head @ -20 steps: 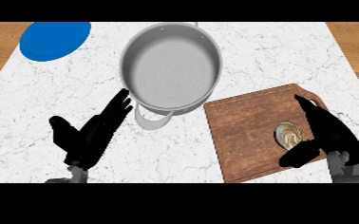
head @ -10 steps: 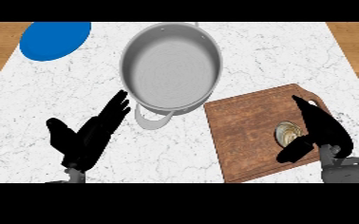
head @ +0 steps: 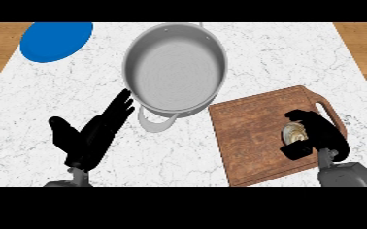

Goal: Pick the cupcake from the cutting board and place it in the pot

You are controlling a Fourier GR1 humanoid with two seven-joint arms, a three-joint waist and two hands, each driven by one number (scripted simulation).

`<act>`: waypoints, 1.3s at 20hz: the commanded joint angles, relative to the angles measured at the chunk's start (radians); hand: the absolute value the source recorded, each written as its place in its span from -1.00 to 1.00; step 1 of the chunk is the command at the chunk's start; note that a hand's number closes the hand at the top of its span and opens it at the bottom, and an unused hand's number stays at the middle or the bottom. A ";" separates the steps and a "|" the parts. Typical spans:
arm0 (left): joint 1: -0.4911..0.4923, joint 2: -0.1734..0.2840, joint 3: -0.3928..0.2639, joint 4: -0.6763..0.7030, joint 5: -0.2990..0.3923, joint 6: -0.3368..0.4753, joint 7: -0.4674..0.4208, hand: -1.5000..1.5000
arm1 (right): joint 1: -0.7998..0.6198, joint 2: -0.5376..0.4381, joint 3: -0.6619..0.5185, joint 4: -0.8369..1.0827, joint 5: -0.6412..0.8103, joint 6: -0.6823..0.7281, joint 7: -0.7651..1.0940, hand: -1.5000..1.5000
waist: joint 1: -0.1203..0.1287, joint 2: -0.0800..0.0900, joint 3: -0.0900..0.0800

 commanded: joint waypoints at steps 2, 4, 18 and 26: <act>-0.016 0.005 0.023 -0.004 0.008 -0.005 0.034 0.00 | 0.017 0.060 0.036 0.020 0.036 -0.045 -0.123 1.00 | 0.001 0.000 0.000; 0.051 -0.045 -0.061 -0.094 -0.043 0.036 0.050 0.00 | 0.015 0.041 -0.002 0.046 0.022 -0.029 -0.174 1.00 | 0.002 -0.001 0.000; 0.034 -0.030 0.001 0.003 -0.042 -0.030 -0.013 0.00 | 0.147 0.263 0.362 -0.163 0.345 -0.088 0.014 1.00 | -0.002 -0.001 0.000; 0.035 -0.025 0.039 -0.006 -0.021 -0.040 -0.006 0.00 | 0.186 0.245 0.439 -0.389 0.518 -0.064 0.163 1.00 | -0.006 -0.002 0.000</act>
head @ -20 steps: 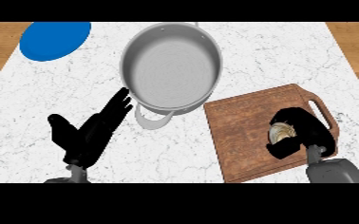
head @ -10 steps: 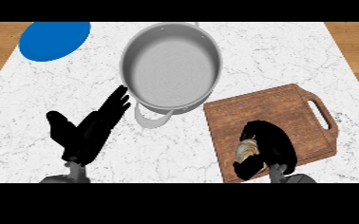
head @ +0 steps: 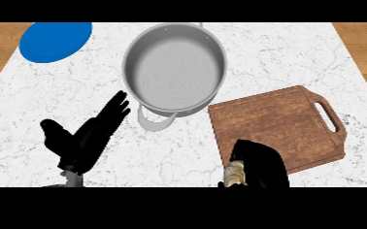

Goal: Pick the cupcake from the cutting board and place it in the pot

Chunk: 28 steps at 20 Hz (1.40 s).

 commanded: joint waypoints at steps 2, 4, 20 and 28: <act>-0.028 -0.015 0.006 0.044 -0.004 0.008 -0.006 0.00 | -0.008 -0.039 0.025 -0.168 0.168 -0.012 0.106 1.00 | -0.012 -0.002 0.000; -0.015 -0.010 0.010 0.000 0.009 0.008 0.014 0.00 | -0.044 -0.012 0.039 -0.229 0.232 0.024 0.163 1.00 | -0.006 -0.003 0.000; -0.046 -0.068 -0.053 0.018 -0.074 0.059 0.022 0.00 | -0.679 0.125 -0.165 -0.379 0.021 0.257 0.277 1.00 | 0.019 0.001 -0.001; -0.053 -0.020 0.002 0.049 -0.015 -0.013 0.008 0.00 | -0.897 0.126 -0.321 -0.077 -0.118 0.130 0.245 1.00 | 0.016 0.003 0.000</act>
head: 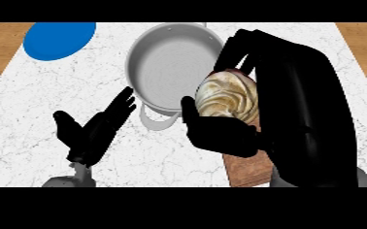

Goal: Pick the cupcake from the cutting board and place it in the pot

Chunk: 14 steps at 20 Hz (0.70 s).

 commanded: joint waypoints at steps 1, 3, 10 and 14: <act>-0.012 0.007 0.013 -0.002 0.007 -0.001 0.015 0.00 | -0.163 0.009 -0.094 0.208 -0.058 -0.029 0.088 1.00 | 0.005 0.002 0.000; 0.012 0.001 0.011 -0.014 0.019 -0.015 -0.010 0.00 | -0.210 0.009 -0.163 0.296 -0.070 -0.039 0.021 1.00 | 0.003 0.003 0.001; -0.027 0.031 0.047 -0.027 0.060 -0.039 0.050 0.00 | -0.379 0.009 -0.200 0.725 -0.103 -0.223 -0.163 1.00 | 0.013 0.007 0.001; -0.025 -0.007 0.008 -0.001 0.003 -0.007 0.012 0.00 | -0.405 0.009 -0.170 0.931 -0.109 -0.390 -0.268 1.00 | 0.015 0.008 0.001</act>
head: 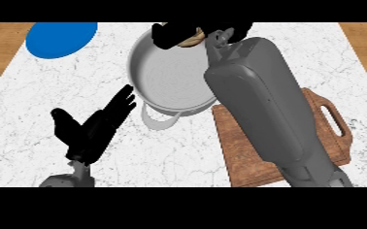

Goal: Pick the cupcake from the cutting board and place it in the pot

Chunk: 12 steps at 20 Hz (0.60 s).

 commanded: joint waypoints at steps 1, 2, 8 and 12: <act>0.002 0.038 0.033 -0.017 0.032 -0.037 0.012 0.00 | -0.021 0.001 0.027 0.237 -0.008 -0.170 -0.106 1.00 | 0.012 0.004 0.000; -0.007 -0.028 -0.028 0.016 -0.042 0.026 -0.014 0.00 | -0.093 0.001 -0.006 0.289 -0.034 -0.152 -0.117 1.00 | 0.004 0.002 0.000; 0.034 -0.017 -0.049 -0.067 -0.007 -0.013 0.018 0.00 | -0.180 0.001 0.033 0.555 -0.151 -0.381 -0.200 1.00 | 0.046 0.008 0.000; -0.022 -0.019 -0.044 -0.002 -0.022 -0.007 0.029 0.00 | -0.191 0.001 0.058 0.701 -0.240 -0.480 -0.302 1.00 | 0.060 0.017 -0.001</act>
